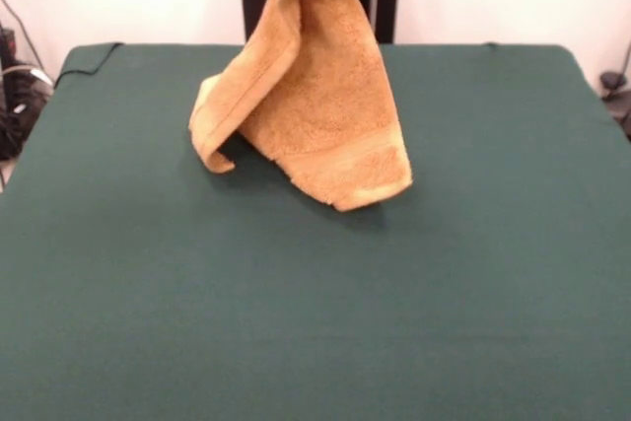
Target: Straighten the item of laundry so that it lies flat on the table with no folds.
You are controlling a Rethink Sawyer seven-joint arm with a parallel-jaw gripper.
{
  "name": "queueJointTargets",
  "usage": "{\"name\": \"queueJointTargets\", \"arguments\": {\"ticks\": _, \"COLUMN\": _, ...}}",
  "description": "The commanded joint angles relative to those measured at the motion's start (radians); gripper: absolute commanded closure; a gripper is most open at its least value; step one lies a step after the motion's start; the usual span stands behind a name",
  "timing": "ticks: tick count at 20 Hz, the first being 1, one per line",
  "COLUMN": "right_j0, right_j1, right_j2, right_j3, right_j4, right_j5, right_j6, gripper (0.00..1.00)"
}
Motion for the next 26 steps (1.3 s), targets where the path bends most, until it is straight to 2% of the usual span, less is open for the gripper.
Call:
{"name": "queueJointTargets", "arguments": {"ticks": 1, "right_j0": 0.008, "right_j1": 0.088, "right_j2": 0.104, "right_j3": -0.075, "right_j4": -0.023, "right_j5": 0.127, "right_j6": -0.114, "gripper": 1.00}}
{"name": "queueJointTargets", "arguments": {"ticks": 11, "right_j0": -0.011, "right_j1": 0.173, "right_j2": 0.116, "right_j3": -0.199, "right_j4": -0.060, "right_j5": 0.174, "right_j6": -0.173, "gripper": 1.00}}
{"name": "queueJointTargets", "arguments": {"ticks": 26, "right_j0": -0.047, "right_j1": 0.257, "right_j2": 0.163, "right_j3": -0.285, "right_j4": -0.114, "right_j5": 0.206, "right_j6": -0.212, "gripper": 1.00}}
